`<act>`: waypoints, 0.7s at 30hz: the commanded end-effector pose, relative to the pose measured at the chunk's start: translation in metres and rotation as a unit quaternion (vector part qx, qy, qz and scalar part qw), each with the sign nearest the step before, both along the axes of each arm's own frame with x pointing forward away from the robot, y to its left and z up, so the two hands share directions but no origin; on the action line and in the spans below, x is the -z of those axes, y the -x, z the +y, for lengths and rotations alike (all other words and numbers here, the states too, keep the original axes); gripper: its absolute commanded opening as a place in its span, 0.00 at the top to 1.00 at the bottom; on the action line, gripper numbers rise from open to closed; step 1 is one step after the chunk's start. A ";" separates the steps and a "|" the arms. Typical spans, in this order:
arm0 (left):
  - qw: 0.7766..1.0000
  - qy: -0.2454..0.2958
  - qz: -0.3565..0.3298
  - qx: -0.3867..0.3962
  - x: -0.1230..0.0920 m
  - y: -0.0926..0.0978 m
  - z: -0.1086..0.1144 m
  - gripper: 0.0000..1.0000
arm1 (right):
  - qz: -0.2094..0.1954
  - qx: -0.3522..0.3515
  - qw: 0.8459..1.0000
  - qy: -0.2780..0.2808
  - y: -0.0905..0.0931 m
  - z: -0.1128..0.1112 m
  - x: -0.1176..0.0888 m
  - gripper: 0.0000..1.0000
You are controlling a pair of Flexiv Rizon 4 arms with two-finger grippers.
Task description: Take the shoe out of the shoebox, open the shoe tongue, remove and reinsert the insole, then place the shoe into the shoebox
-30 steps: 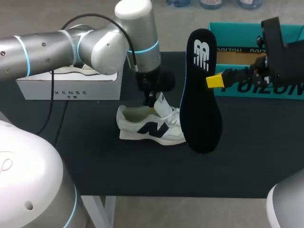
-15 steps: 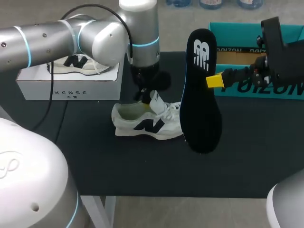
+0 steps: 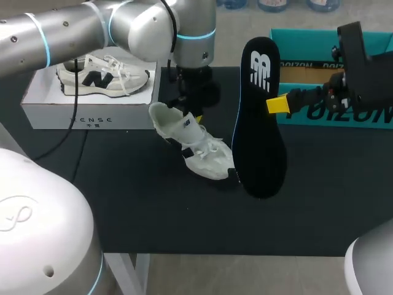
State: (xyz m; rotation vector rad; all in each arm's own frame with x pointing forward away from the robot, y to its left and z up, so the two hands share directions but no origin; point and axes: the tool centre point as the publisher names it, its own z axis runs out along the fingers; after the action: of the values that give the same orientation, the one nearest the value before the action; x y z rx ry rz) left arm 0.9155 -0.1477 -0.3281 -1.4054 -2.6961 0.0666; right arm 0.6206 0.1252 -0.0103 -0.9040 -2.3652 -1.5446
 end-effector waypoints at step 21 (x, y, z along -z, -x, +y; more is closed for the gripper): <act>0.856 -0.073 0.044 0.510 -0.002 -0.019 -0.067 1.00 | 0.001 -0.001 1.000 0.001 -0.003 0.003 0.000 1.00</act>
State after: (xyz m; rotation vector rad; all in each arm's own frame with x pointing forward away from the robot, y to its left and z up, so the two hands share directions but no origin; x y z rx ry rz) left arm 0.9270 -0.2083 -0.3218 -2.2068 -1.9712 -0.0239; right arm 0.6208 0.1252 -0.0103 -0.9038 -2.3654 -1.5442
